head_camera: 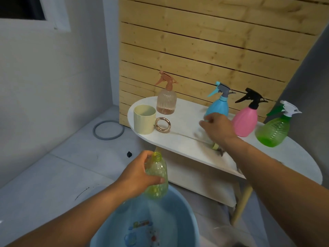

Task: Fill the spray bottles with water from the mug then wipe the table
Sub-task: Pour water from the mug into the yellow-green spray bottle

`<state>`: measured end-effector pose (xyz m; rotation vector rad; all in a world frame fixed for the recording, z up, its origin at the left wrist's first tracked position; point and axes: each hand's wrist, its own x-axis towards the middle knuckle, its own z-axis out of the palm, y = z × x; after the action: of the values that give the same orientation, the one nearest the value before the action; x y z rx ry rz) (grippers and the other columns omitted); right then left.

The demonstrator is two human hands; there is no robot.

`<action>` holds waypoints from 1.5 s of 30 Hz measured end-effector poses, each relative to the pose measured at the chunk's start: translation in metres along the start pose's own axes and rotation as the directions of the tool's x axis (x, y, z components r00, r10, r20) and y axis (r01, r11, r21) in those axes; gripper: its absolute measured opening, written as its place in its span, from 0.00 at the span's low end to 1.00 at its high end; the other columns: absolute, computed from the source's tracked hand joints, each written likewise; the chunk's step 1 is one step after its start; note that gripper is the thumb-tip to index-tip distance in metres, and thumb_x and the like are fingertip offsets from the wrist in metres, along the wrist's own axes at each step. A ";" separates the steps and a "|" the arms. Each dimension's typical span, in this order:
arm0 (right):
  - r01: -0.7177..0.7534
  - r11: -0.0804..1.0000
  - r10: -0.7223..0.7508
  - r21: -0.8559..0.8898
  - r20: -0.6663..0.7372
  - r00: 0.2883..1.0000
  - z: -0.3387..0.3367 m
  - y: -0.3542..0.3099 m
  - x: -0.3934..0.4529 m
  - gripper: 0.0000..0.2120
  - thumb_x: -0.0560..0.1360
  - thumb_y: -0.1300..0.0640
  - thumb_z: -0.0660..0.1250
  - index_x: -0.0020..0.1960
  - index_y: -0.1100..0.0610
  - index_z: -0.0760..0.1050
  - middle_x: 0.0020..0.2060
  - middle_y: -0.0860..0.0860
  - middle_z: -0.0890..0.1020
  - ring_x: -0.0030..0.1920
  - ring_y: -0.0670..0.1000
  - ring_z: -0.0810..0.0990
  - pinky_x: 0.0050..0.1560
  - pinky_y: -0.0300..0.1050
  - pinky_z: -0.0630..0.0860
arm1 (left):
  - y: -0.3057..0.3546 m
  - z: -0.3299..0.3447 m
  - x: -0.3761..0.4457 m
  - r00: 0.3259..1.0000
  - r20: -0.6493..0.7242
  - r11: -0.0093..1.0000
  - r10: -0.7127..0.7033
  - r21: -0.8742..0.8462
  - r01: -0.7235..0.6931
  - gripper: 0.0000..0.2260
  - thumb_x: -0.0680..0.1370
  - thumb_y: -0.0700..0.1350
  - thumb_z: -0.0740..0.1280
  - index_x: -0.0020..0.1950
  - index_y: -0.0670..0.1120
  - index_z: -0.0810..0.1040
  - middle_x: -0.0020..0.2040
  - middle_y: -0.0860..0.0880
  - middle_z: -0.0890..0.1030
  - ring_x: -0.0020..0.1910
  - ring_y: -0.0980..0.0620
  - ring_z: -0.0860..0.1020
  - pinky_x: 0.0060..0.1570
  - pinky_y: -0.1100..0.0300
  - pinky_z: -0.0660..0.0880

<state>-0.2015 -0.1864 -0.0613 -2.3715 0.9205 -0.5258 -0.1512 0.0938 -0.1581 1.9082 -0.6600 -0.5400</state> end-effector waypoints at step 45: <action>-0.002 0.963 -0.167 0.268 0.606 0.778 0.047 -0.032 -0.112 0.17 0.82 0.41 0.62 0.45 0.54 0.72 0.37 0.50 0.73 0.37 0.49 0.68 0.38 0.45 0.68 | -0.122 0.018 -0.054 0.978 -0.139 0.967 -0.156 -0.223 0.123 0.29 0.68 0.38 0.83 0.63 0.57 0.77 0.59 0.55 0.81 0.58 0.55 0.81 0.53 0.60 0.80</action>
<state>-0.2380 -0.0718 -0.0962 -2.1260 0.4081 0.1297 -0.1774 0.1594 -0.2722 1.7798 -0.3530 -0.5227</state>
